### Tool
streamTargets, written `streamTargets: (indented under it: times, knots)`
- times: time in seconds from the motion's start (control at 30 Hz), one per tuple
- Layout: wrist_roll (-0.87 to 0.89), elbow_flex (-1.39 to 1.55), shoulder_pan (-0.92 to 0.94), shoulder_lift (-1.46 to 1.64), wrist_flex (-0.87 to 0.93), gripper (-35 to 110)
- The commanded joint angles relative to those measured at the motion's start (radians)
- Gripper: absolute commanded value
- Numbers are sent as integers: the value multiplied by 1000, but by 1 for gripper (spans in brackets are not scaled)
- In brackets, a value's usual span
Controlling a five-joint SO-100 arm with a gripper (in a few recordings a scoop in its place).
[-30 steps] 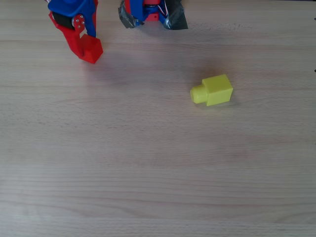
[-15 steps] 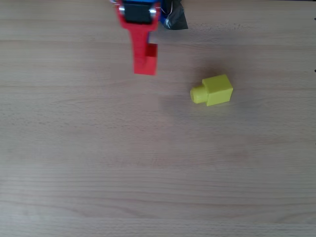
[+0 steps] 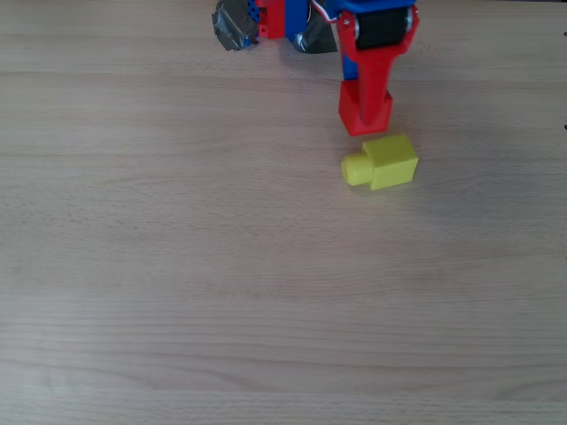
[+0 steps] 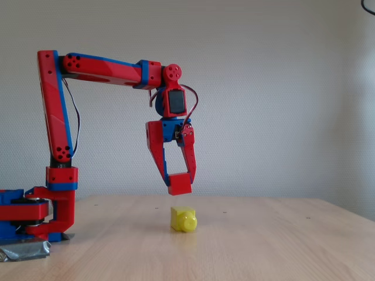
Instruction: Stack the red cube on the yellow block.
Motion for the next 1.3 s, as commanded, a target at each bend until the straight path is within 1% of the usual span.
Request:
streamTargets:
  times: [0.0,0.23,0.47,0.53,0.6,0.9,1.0,1.27]
  knots:
    - [26,-60,-32,8,-28,8]
    - [46,-49,-55,-43,-95,8]
    - [54,-75,-95,-81,-101,8]
    - [57,-75,-100,-84,-106,14]
    - [58,-71,-101,-87,-117,11]
    - [52,-58,-92,-95,-138,15]
    - [51,-57,-86,-98,-137,22]
    - [55,-61,-57,-91,-124,26]
